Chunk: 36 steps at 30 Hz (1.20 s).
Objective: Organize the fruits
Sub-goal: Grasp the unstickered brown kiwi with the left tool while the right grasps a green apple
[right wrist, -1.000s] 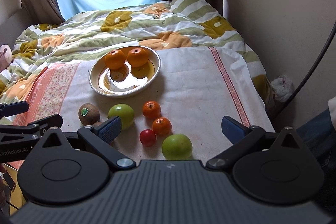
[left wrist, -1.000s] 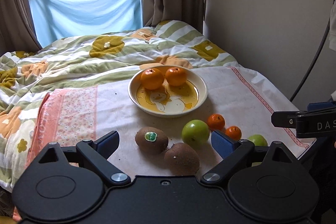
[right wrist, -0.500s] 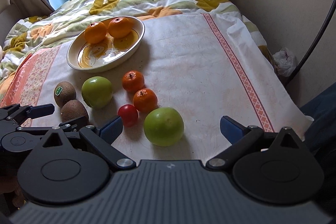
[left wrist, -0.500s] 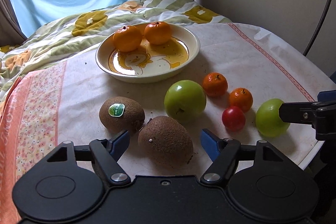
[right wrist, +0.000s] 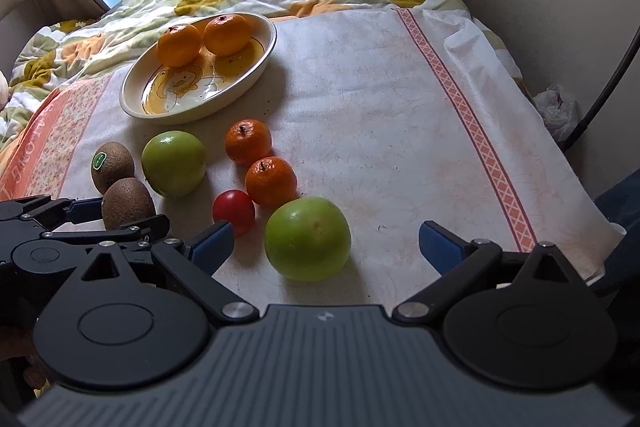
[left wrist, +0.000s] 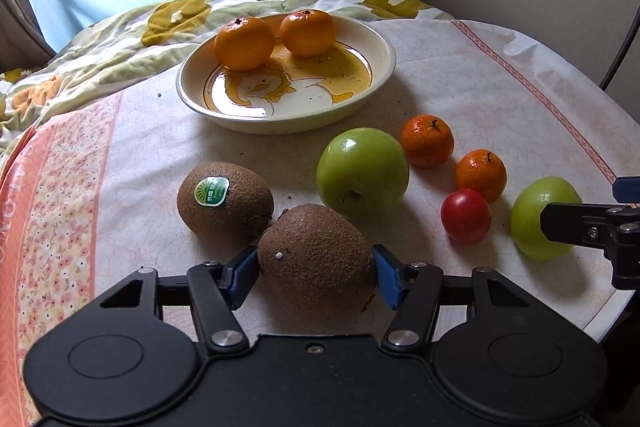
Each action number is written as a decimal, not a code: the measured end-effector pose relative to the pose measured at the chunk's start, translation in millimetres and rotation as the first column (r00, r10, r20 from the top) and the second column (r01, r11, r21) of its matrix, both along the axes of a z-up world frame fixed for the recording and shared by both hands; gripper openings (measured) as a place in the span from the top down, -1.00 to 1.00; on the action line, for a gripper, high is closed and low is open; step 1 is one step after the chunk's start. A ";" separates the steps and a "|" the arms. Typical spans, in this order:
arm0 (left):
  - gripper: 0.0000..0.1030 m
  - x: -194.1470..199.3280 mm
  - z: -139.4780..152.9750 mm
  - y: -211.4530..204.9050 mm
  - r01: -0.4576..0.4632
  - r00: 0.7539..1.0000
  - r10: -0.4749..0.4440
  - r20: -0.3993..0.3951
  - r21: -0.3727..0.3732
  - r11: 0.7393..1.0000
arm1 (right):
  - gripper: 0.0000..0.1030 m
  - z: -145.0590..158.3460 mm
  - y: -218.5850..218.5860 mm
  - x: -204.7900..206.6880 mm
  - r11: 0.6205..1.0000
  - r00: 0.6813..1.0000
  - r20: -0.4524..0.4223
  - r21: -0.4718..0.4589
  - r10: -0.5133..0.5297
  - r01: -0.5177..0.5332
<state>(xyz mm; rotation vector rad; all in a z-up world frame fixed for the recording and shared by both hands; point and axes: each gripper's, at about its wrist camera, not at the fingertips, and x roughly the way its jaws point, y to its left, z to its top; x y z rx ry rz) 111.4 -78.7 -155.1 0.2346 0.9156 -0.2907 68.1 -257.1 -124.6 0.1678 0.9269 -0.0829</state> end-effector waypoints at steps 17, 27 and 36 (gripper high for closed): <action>-0.25 -15.5 1.3 1.9 0.015 1.000 -0.015 -0.012 -0.007 1.000 | -1.00 -17.9 7.8 7.5 0.997 0.999 -0.019 -0.054 0.045 -0.046; -0.25 -21.4 2.0 2.8 0.004 1.000 -0.004 0.000 0.000 1.000 | -0.40 -25.9 15.3 16.2 0.994 0.994 -0.040 -0.051 0.100 -0.102; -0.25 -26.7 9.6 3.2 0.017 1.000 -0.017 0.023 -0.004 1.000 | -0.33 -23.5 17.3 13.0 0.993 0.994 -0.026 -0.051 0.102 -0.103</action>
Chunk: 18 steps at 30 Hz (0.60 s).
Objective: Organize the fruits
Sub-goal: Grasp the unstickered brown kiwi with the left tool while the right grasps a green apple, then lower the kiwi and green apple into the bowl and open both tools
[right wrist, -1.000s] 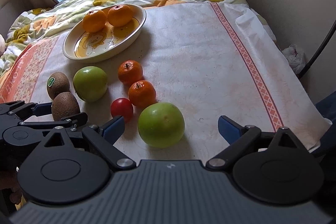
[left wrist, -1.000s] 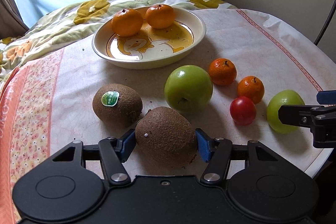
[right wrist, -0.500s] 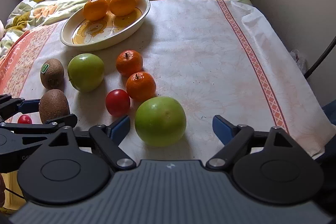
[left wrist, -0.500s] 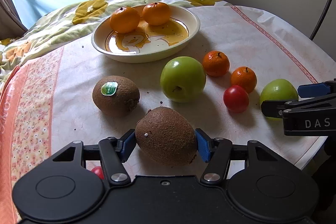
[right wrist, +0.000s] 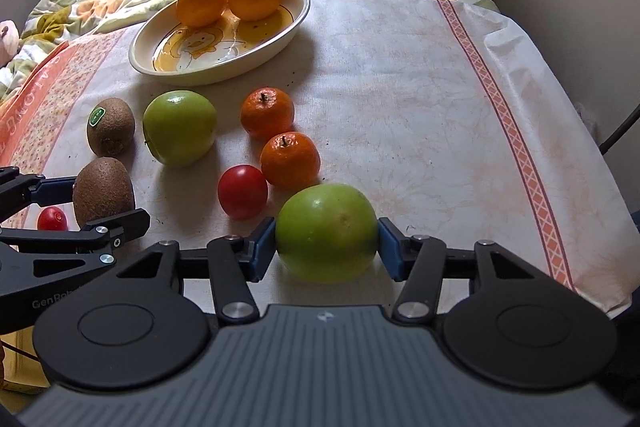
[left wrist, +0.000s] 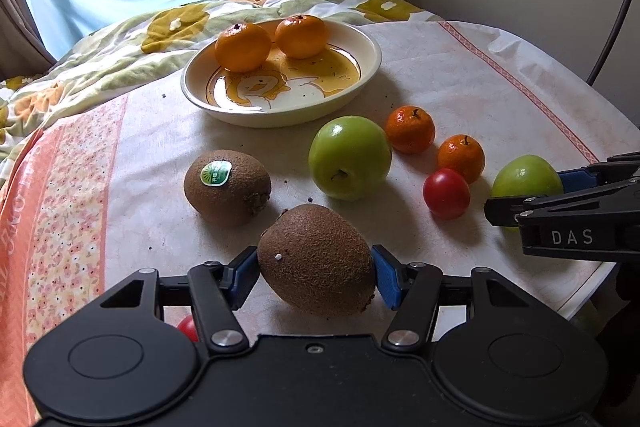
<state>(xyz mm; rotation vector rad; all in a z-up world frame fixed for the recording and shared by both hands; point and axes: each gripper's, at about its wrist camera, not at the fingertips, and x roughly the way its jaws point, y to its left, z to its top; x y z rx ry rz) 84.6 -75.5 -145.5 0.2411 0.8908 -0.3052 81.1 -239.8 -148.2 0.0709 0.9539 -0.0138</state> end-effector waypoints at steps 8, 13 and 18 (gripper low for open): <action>-0.25 -9.0 19.2 -0.4 0.003 1.000 -0.002 0.023 -0.029 1.000 | -0.33 21.9 -1.8 -6.0 1.000 0.999 0.039 -0.002 -0.002 0.002; -0.25 -17.7 43.0 4.0 -0.010 0.999 0.012 0.047 -0.053 0.999 | -0.33 49.1 4.0 -11.3 1.000 0.998 0.069 -0.010 0.013 -0.012; -0.25 -25.2 72.9 12.5 -0.019 0.997 0.025 0.071 -0.087 0.996 | -0.33 82.1 11.0 -17.5 1.000 0.995 0.095 -0.006 0.025 -0.025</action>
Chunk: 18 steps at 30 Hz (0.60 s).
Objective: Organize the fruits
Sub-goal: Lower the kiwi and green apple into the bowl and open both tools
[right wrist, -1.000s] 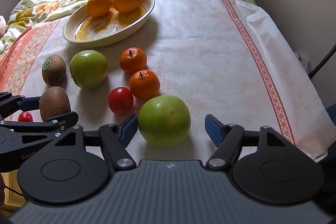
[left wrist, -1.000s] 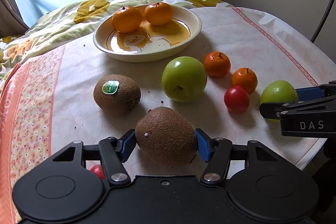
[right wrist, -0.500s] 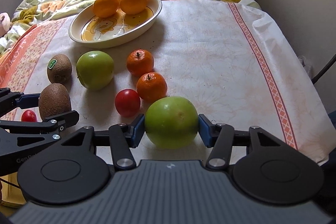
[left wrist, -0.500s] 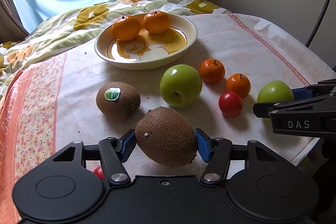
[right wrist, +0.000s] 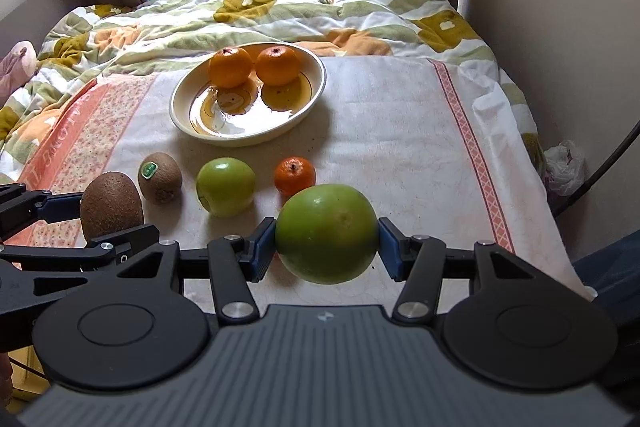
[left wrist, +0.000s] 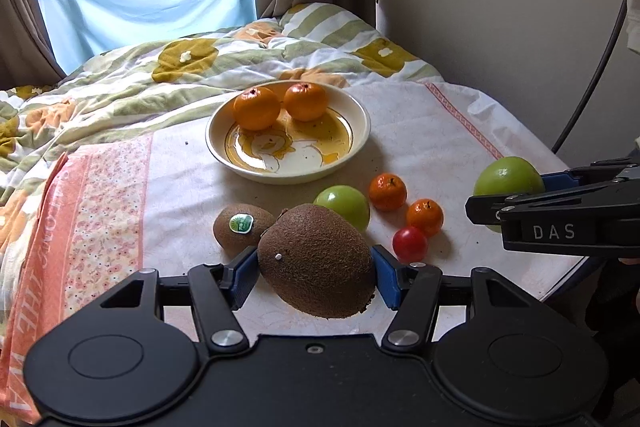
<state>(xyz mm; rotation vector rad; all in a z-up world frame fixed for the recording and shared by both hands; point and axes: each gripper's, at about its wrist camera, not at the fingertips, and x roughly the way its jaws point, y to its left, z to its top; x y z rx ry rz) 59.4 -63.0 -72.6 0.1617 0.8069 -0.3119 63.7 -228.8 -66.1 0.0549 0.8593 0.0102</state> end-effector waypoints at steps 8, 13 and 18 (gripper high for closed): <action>-0.25 5.2 44.5 19.1 -0.022 0.997 0.025 0.067 -0.050 0.999 | -0.33 42.9 9.7 5.0 0.999 0.997 0.069 0.031 0.027 -0.029; -0.25 22.4 58.4 28.5 -0.040 0.996 0.044 0.081 -0.059 0.997 | -0.33 58.3 13.3 21.9 0.998 0.994 0.098 0.049 0.044 -0.049; -0.25 48.8 64.2 34.1 -0.063 0.993 0.068 0.096 -0.055 0.996 | -0.33 59.0 13.4 53.0 0.995 0.992 0.104 0.070 0.070 -0.077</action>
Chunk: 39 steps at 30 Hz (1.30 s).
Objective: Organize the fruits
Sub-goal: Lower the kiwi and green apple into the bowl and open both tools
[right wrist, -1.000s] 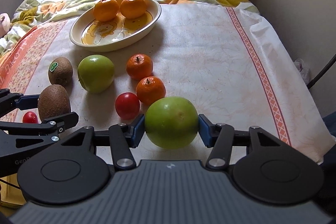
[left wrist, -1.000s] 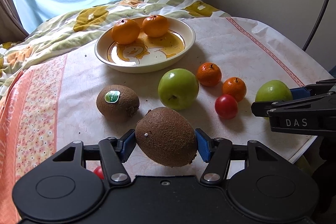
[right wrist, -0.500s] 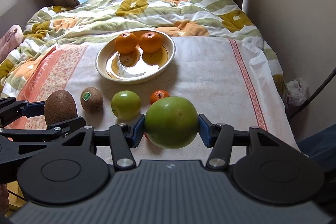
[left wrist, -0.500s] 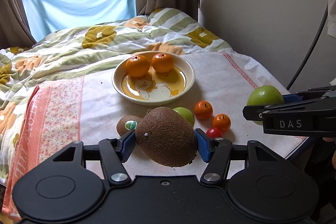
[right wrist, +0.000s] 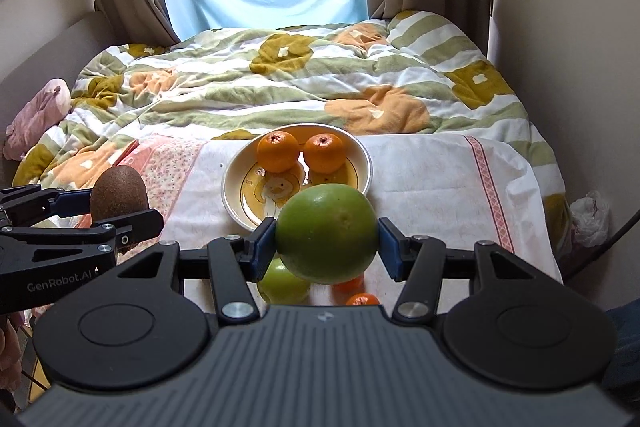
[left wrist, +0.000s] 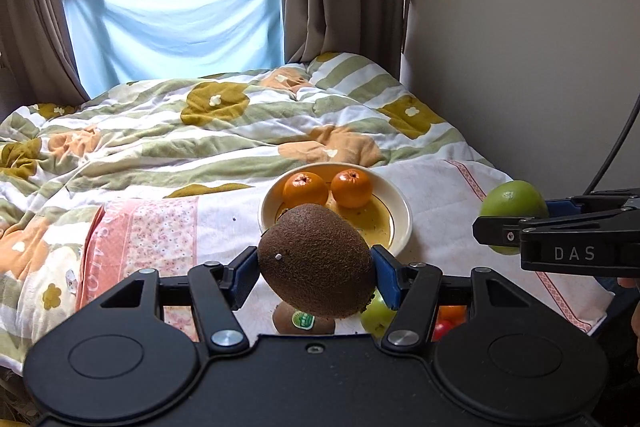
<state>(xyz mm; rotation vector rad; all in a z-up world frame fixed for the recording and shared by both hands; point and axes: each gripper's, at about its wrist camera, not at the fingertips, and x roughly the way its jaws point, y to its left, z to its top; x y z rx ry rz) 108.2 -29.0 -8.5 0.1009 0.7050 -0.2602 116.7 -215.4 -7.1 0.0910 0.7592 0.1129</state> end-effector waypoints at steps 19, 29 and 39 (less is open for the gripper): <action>-0.25 143.3 -61.0 -11.9 0.000 0.989 0.010 -0.149 0.071 0.997 | -0.33 -59.8 -10.8 147.2 0.995 0.988 -0.124 -0.009 0.093 -0.095; -0.25 172.0 -106.9 -33.2 0.077 0.972 -0.035 -0.234 0.173 0.982 | -0.33 -84.6 -12.9 179.8 0.993 0.976 -0.187 -0.002 0.113 -0.115; -0.82 171.4 -101.5 -31.4 0.091 0.967 -0.055 -0.248 0.136 0.986 | -0.33 -86.1 -15.1 186.7 0.994 0.975 -0.192 0.003 0.112 -0.113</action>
